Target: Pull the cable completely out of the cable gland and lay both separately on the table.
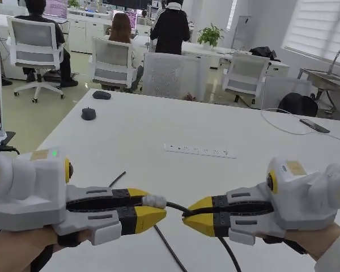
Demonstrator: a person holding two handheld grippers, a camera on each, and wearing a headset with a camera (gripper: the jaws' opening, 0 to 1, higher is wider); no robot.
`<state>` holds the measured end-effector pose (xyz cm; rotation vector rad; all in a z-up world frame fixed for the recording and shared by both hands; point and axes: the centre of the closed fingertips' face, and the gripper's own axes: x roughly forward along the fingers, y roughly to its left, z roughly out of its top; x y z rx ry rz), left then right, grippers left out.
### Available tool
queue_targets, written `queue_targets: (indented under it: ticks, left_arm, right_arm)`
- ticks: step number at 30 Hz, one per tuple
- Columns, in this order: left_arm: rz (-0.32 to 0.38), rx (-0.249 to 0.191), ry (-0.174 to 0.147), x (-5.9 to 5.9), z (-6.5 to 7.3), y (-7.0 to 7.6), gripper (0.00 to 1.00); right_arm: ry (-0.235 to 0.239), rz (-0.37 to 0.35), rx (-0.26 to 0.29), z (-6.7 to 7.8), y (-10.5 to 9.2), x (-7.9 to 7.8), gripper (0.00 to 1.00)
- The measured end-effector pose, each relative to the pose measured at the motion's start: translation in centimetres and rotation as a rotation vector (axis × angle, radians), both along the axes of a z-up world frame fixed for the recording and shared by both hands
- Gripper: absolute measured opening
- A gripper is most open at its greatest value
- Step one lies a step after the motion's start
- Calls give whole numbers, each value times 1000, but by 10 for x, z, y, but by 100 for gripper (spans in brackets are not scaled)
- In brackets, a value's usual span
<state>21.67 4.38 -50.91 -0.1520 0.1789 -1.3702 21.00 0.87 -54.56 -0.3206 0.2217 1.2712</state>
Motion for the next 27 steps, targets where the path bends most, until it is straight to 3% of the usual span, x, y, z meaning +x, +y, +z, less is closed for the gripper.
queue_targets:
  ticks: [17, 27]
  left_arm:
    - [35, -36, 10, 7, 7, 5, 16]
    - [31, -14, 6, 4, 3, 3, 16]
  right_arm:
    - [51, -122, -46, -37, -43, 5, 2]
    - [70, -145, -41, -42, -45, 1, 3]
